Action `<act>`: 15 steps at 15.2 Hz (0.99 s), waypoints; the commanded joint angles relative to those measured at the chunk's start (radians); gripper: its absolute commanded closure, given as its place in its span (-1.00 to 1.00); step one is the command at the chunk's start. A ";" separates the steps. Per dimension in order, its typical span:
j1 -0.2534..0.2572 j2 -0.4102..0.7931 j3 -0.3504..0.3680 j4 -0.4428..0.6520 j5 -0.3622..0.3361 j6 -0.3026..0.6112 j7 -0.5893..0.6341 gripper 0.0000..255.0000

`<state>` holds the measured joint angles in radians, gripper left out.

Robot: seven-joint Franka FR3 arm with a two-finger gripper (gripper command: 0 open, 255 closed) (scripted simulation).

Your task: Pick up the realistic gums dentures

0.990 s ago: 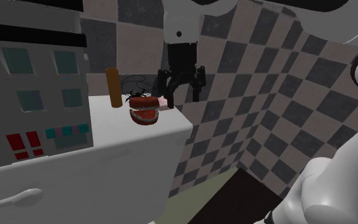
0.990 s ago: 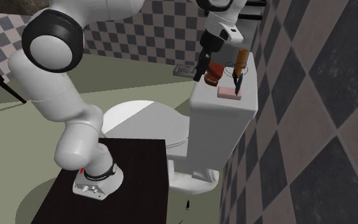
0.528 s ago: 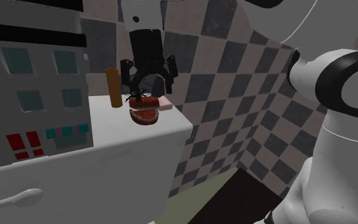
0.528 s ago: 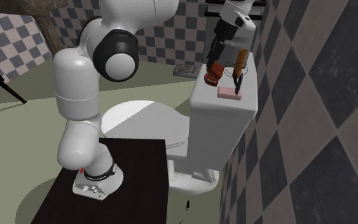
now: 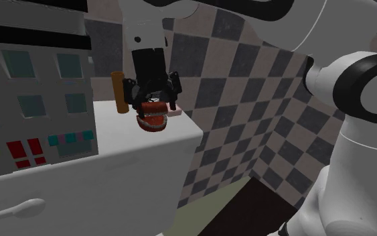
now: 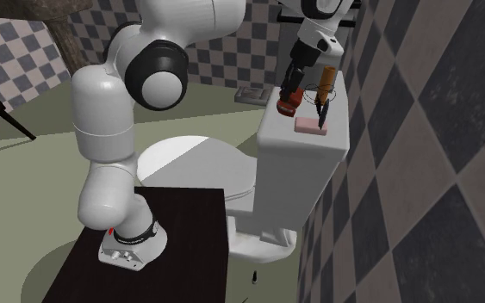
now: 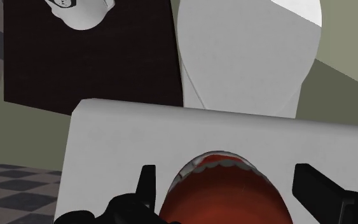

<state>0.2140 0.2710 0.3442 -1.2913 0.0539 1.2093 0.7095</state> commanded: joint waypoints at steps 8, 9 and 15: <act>-0.001 -0.003 -0.001 -0.011 0.000 0.009 -0.002 1.00; -0.001 -0.003 -0.001 -0.011 0.000 0.009 -0.002 1.00; 0.006 0.019 0.002 0.073 -0.003 -0.054 0.009 1.00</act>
<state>0.2186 0.2845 0.3458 -1.2384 0.0516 1.1708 0.7168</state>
